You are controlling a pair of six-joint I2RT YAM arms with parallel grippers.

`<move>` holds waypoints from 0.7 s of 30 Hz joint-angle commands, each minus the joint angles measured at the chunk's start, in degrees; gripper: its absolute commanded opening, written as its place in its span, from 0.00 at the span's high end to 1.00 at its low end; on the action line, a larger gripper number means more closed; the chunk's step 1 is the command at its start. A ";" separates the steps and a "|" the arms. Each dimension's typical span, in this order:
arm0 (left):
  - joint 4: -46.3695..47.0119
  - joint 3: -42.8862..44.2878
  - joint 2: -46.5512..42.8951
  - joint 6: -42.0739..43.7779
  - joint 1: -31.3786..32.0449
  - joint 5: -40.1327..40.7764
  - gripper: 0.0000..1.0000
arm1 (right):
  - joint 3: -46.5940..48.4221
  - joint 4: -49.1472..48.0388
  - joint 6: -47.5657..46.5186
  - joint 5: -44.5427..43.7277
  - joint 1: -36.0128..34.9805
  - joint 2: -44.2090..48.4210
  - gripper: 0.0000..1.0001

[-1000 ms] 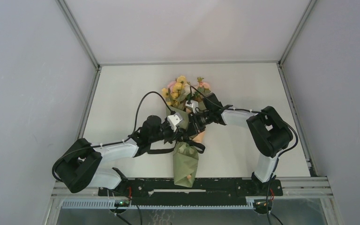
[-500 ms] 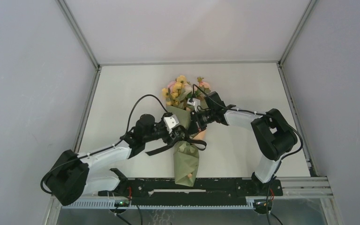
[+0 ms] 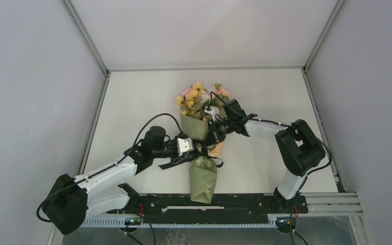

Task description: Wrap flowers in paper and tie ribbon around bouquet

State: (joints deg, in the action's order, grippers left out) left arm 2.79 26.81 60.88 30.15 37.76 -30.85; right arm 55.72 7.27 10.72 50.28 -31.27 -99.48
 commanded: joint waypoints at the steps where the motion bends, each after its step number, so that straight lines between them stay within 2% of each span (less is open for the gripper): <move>1: -2.43 4.89 -1.25 2.35 -2.51 -2.15 0.52 | 0.27 0.87 -0.14 -2.07 -0.43 4.22 1.00; 4: -9.72 8.61 -1.70 5.28 -6.89 -4.61 0.47 | 0.22 1.77 -0.44 -3.71 -0.70 5.06 1.00; 6: -16.94 10.96 -1.19 14.46 -9.87 -6.06 0.44 | 0.30 1.62 -0.36 -4.06 -0.95 5.29 0.99; 8: -20.20 11.73 -0.47 23.42 -11.66 -4.97 0.40 | 0.29 1.57 -0.27 -4.45 -1.26 5.31 0.99; 14: -19.15 14.39 5.10 41.23 -12.72 -4.94 0.25 | 0.35 1.38 -0.24 -5.08 -2.21 5.25 0.98; 18: -15.61 14.61 9.41 52.44 -12.27 -4.30 0.22 | 0.34 1.96 -0.50 -5.28 -2.35 5.42 0.98; 21: -12.58 16.15 13.01 54.65 -12.23 -3.07 0.23 | 0.31 2.45 -0.82 -5.37 -2.34 5.74 0.97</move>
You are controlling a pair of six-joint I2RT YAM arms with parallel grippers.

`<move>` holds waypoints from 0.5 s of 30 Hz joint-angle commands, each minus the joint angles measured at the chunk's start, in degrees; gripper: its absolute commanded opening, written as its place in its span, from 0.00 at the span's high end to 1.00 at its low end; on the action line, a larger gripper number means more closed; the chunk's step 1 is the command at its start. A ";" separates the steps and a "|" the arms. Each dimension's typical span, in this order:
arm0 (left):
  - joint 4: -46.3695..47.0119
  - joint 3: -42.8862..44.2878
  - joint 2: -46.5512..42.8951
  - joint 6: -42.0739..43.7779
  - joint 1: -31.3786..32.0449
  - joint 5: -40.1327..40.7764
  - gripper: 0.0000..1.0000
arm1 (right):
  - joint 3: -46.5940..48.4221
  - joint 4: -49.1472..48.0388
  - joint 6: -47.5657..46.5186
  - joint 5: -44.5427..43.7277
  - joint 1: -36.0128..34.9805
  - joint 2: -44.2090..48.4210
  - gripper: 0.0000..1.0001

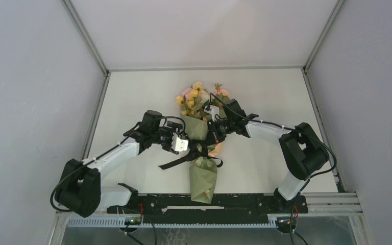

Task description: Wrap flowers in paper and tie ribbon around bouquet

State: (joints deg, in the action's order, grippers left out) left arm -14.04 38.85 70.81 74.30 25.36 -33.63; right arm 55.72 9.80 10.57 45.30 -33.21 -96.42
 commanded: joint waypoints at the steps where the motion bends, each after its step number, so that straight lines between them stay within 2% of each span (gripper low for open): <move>1: 4.42 4.61 4.09 10.78 0.13 0.19 0.24 | 0.30 -0.05 -0.72 -0.39 -0.49 2.85 0.97; 7: 2.63 4.95 7.82 16.43 0.85 0.25 0.34 | 0.27 -0.69 -0.74 -0.30 -0.54 2.81 0.98; 10: 3.66 4.43 8.01 15.58 1.87 -0.12 0.46 | 0.33 -0.83 -0.40 -0.49 -0.37 3.01 0.98; 12: 3.21 4.08 7.15 14.65 2.30 -0.51 0.61 | 0.32 -0.32 -0.22 -1.51 -0.37 3.45 0.98; 15: 1.00 3.12 5.23 14.59 2.32 -0.68 0.92 | 0.29 0.53 0.13 -4.42 -0.46 4.47 0.99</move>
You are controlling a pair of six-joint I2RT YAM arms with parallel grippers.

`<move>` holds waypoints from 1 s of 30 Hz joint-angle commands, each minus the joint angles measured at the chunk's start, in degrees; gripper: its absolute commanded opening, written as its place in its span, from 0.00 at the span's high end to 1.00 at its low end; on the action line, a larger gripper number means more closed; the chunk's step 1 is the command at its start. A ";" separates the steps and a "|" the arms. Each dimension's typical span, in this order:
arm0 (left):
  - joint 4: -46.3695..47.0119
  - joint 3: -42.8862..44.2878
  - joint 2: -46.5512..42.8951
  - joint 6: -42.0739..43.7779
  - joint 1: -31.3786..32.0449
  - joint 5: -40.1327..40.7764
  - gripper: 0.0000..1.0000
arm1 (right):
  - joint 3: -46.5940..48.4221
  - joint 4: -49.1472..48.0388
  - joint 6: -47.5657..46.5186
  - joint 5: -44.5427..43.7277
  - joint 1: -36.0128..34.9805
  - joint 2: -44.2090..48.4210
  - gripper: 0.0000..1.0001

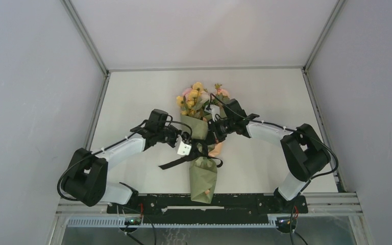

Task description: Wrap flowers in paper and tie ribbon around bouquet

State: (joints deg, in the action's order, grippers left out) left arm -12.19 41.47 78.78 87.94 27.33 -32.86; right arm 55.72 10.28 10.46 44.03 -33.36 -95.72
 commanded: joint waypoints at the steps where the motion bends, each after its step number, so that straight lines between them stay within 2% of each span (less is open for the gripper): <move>1: -1.01 -0.11 -3.43 0.93 0.35 -1.10 0.99 | 0.27 0.32 0.33 -4.18 -0.41 4.13 0.98; 8: -3.53 -3.13 -7.47 -1.00 0.09 2.02 1.00 | 0.34 3.04 0.93 -12.46 -0.58 7.57 0.96; 16: -5.74 -5.90 -10.32 -4.44 -0.09 4.14 1.00 | 0.26 8.91 1.06 -22.87 -0.83 10.98 0.98; 23: -6.27 -7.99 -11.80 -6.64 -0.09 7.53 1.00 | 0.22 12.65 -0.04 -24.86 -0.79 13.11 1.00; 26: -6.71 -8.98 -12.18 -7.97 -0.15 10.18 1.00 | -2.43 13.66 0.14 -23.87 -0.22 15.49 1.00; 30: -6.25 -11.94 -11.99 -5.71 -0.55 13.85 1.00 | -8.37 14.12 1.93 -22.06 0.23 18.58 1.00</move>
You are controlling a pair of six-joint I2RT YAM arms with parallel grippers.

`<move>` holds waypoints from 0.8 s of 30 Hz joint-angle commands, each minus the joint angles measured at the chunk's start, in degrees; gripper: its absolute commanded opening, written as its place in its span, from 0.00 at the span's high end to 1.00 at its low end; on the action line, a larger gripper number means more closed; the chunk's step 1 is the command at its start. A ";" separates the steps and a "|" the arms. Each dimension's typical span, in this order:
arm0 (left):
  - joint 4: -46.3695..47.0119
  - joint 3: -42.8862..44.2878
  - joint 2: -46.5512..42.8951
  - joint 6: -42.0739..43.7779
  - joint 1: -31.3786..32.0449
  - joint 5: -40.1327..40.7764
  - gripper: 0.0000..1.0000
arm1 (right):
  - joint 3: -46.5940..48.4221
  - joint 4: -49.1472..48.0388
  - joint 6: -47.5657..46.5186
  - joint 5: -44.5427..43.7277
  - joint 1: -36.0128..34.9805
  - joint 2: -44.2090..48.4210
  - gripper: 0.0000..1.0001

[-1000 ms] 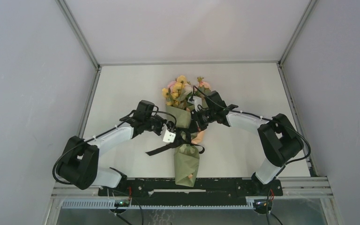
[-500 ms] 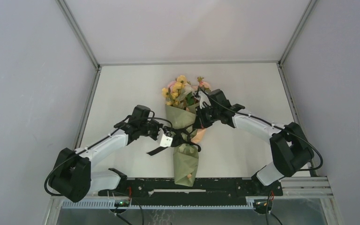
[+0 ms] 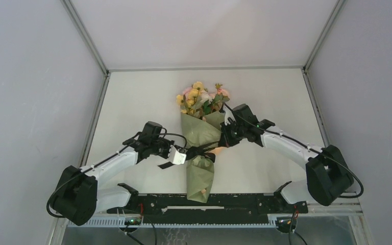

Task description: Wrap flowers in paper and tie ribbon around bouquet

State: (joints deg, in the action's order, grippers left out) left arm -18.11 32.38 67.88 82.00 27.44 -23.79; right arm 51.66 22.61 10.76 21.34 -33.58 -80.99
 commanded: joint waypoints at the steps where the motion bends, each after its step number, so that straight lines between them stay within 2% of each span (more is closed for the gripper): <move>1: 0.17 -3.67 -1.06 0.78 -0.86 5.30 1.00 | -6.19 1.75 2.12 0.89 0.64 4.68 1.00; 5: 0.45 -5.01 -0.83 3.79 -1.54 6.09 1.00 | -12.63 1.91 3.73 0.91 2.40 7.48 1.00; 11: 0.80 -5.38 -0.38 6.79 -3.61 6.72 1.00 | -19.38 0.85 5.97 2.67 8.99 10.83 1.00; 24: -0.86 -6.32 -1.52 7.37 -6.92 6.62 1.00 | -21.72 -1.86 8.29 6.05 17.71 4.42 1.00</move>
State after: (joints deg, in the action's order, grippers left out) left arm -17.23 26.98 67.44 88.16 23.53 -20.88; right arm 30.63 19.81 18.13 29.39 -18.26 -74.41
